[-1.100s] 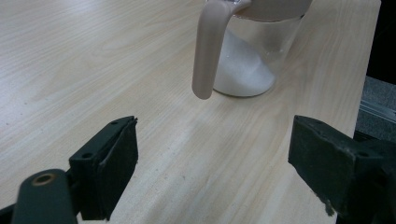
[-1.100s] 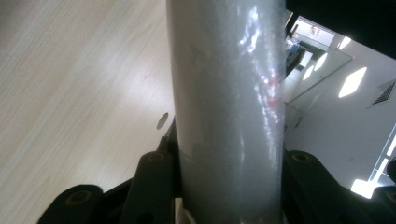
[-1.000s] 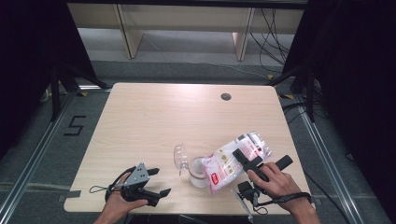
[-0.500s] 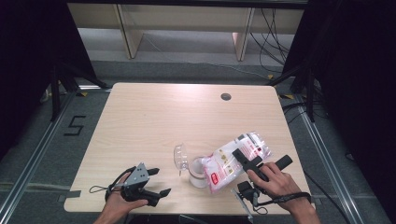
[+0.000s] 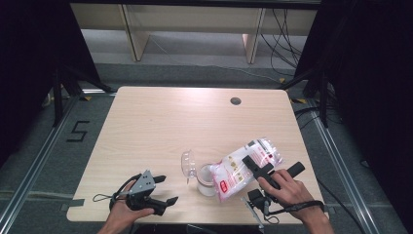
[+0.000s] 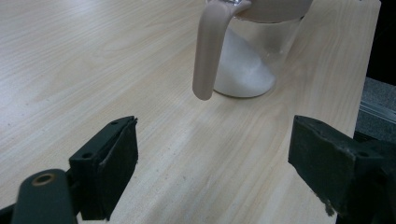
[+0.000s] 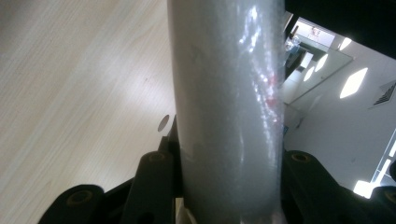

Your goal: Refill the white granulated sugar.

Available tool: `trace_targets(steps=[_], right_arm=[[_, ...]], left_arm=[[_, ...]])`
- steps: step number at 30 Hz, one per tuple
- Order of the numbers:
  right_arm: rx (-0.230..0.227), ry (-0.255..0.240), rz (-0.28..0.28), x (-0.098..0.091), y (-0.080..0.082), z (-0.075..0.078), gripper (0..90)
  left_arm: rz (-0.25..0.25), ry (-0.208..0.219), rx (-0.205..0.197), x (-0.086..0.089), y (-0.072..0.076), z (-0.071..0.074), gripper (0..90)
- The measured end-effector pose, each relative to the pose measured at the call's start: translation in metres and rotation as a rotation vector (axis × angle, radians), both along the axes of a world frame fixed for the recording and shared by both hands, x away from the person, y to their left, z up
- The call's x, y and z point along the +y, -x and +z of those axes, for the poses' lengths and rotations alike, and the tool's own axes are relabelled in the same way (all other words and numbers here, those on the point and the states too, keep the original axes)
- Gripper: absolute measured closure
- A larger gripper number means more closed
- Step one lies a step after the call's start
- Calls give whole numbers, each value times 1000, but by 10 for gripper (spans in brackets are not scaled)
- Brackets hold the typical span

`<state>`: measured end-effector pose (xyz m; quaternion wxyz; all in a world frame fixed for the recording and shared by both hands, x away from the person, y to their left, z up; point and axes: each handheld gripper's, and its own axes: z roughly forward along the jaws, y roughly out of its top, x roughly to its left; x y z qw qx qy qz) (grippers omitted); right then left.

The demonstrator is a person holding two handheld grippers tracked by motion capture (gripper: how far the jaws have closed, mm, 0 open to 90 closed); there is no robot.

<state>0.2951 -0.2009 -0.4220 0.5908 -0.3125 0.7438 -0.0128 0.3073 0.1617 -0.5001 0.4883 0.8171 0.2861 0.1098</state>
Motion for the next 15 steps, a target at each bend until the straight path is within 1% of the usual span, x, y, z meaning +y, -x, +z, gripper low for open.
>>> trace_targets(steps=[5, 7, 8, 9, 11, 12, 13, 14, 15], right_arm=[[4, -4, -1, 0, 0, -1, 677], [1, 22, 22, 2, -1, 1, 678], [1, 22, 22, 2, -1, 1, 678], [1, 0, 0, 0, 0, 0, 679], [1, 17, 16, 2, -1, 0, 681], [1, 17, 16, 2, -1, 0, 681], [-1, 5, 0, 0, 0, 0, 683], [2, -2, 0, 0, 0, 0, 684], [0, 4, -1, 0, 0, 0, 685]], left_arm=[[-5, 3, 0, 0, 0, 0, 155], [-6, 4, -2, 0, 0, 0, 156], [-6, 4, -2, 0, 0, 0, 155], [-5, 4, -1, 0, 0, 0, 155], [-5, 4, -1, 0, 0, 0, 155], [-5, 4, -1, 0, 0, 0, 156], [-5, 3, -1, 0, 0, 0, 155], [-4, 4, 0, 0, 0, 0, 155], [0, 0, 0, 0, 0, 0, 155]])
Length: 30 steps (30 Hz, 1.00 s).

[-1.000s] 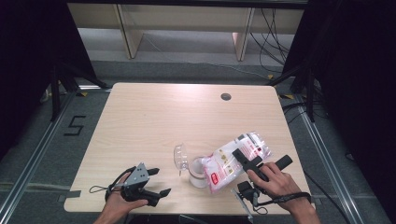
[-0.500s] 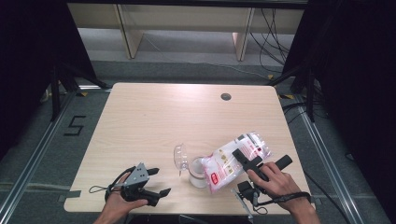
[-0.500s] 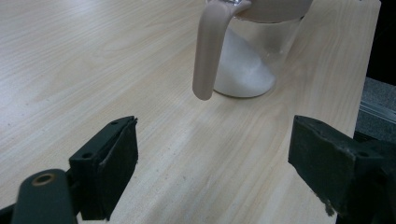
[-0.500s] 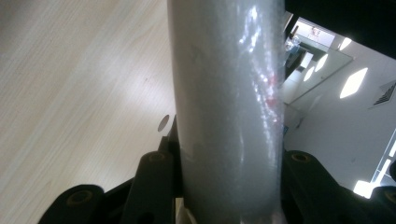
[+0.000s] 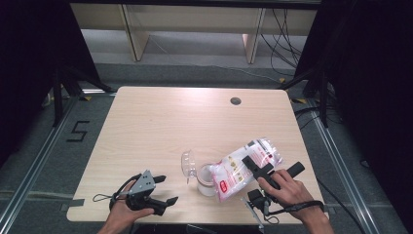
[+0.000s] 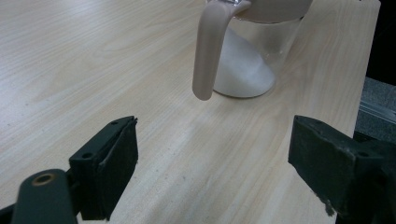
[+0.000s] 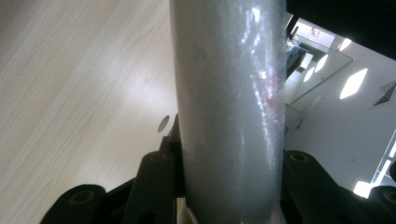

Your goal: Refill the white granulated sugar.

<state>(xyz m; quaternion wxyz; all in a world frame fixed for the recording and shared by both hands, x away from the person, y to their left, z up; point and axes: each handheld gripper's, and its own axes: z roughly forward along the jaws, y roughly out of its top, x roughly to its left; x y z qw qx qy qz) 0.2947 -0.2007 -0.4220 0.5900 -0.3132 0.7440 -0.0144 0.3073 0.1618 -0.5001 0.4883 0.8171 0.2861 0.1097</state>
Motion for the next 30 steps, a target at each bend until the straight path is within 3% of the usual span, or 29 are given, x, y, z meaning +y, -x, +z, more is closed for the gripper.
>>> trace_targets(steps=[15, 23, 27, 28, 30], right_arm=[[12, 11, 13, 0, -2, 1, 704], [13, -11, 6, -2, -1, -1, 707], [20, -1, 10, -1, -2, -1, 710], [21, -23, -11, -3, -1, -3, 710], [21, -22, -9, -2, -1, -3, 711]], left_arm=[[-6, 1, -2, 0, 0, 0, 156], [-7, -12, -5, 0, 0, 0, 155], [-4, -1, 1, 0, -1, -1, 155], [-4, 8, 3, -1, 0, -1, 156], [-4, 7, 3, -1, 0, -1, 155]])
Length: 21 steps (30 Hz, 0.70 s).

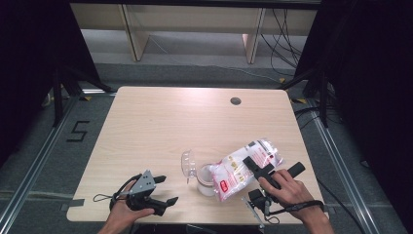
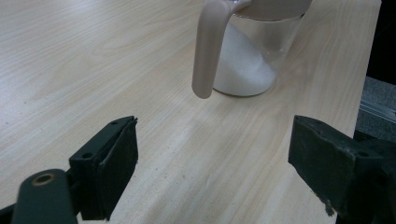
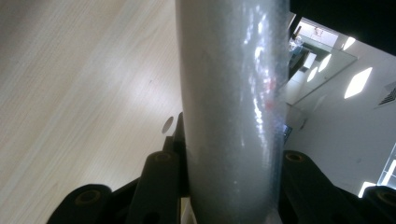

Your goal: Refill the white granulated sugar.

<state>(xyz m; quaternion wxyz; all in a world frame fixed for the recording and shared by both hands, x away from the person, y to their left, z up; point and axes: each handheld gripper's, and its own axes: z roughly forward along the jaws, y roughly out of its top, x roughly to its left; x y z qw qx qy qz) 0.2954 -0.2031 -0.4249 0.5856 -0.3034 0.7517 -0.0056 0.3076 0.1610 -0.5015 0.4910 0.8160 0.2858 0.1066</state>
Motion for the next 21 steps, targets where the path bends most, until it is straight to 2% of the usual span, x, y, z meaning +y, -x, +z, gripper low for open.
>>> trace_targets(steps=[3, 5, 7, 13, 15, 21], right_arm=[[3, 11, 5, 0, -1, 1, 712], [-10, 43, 19, 0, -2, 2, 713], [-13, 51, 21, 1, -2, 2, 714], [-10, 20, 8, 1, -1, -1, 717], [-18, 36, 9, 1, 0, 0, 719], [-18, 35, 15, 2, 0, -1, 722]], left_arm=[[0, 0, -1, 0, 0, 0, 155], [5, -15, -6, 1, 0, 1, 155], [-1, 2, -5, 1, 0, 1, 156], [5, -15, -6, 1, 0, 1, 155], [8, 1, -10, 0, 0, 0, 156], [2, -11, -3, 1, 0, 1, 155]])
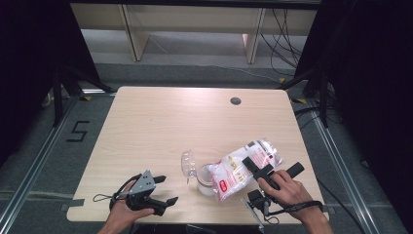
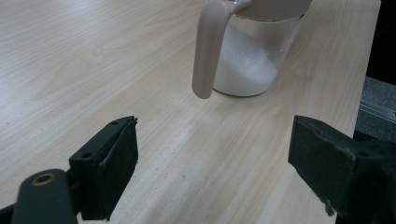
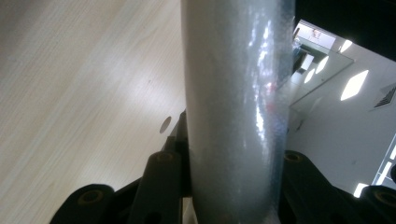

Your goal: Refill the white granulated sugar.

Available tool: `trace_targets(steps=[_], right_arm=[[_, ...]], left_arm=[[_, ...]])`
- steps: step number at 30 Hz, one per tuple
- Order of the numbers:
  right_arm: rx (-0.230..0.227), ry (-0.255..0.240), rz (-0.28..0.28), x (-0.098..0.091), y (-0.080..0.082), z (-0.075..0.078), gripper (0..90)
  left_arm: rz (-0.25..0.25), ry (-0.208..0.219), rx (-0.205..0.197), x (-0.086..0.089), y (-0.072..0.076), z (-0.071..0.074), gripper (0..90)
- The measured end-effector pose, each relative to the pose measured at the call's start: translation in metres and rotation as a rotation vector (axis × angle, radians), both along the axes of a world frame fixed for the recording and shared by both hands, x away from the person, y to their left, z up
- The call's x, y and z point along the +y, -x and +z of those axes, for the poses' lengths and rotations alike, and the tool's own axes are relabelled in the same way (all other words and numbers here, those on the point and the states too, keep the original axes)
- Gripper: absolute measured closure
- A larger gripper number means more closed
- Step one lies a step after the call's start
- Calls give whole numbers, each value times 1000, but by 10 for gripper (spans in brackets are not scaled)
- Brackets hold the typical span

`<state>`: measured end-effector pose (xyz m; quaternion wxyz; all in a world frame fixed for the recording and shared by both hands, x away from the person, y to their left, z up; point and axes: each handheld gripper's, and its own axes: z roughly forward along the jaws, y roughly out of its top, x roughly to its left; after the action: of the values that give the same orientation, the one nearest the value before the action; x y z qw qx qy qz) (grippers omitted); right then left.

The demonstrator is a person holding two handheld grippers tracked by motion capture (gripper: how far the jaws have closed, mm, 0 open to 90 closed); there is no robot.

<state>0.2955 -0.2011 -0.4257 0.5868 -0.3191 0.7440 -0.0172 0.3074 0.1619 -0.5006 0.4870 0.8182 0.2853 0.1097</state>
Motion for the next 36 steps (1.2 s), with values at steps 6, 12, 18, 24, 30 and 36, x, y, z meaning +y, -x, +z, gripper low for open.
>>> trace_targets(steps=[6, 12, 18, 24, 30, 36], right_arm=[[-2, 0, 2, 0, 0, 0, 727], [12, -8, 3, 0, 0, -1, 732], [4, 6, 16, -1, -1, 0, 733], [-14, 20, 20, 0, 3, 5, 736], [-8, 6, 16, 0, 3, 4, 737], [-2, -1, 17, -1, 3, 5, 738]], left_arm=[[0, 0, -5, 0, 0, 0, 156], [-4, 11, -3, 0, 0, 0, 155], [-5, 6, -7, 1, -1, 0, 156], [-4, 11, -3, 0, 0, 0, 155], [-6, 9, -4, 0, 0, 0, 155], [-5, 11, -4, 0, 0, 0, 155]])
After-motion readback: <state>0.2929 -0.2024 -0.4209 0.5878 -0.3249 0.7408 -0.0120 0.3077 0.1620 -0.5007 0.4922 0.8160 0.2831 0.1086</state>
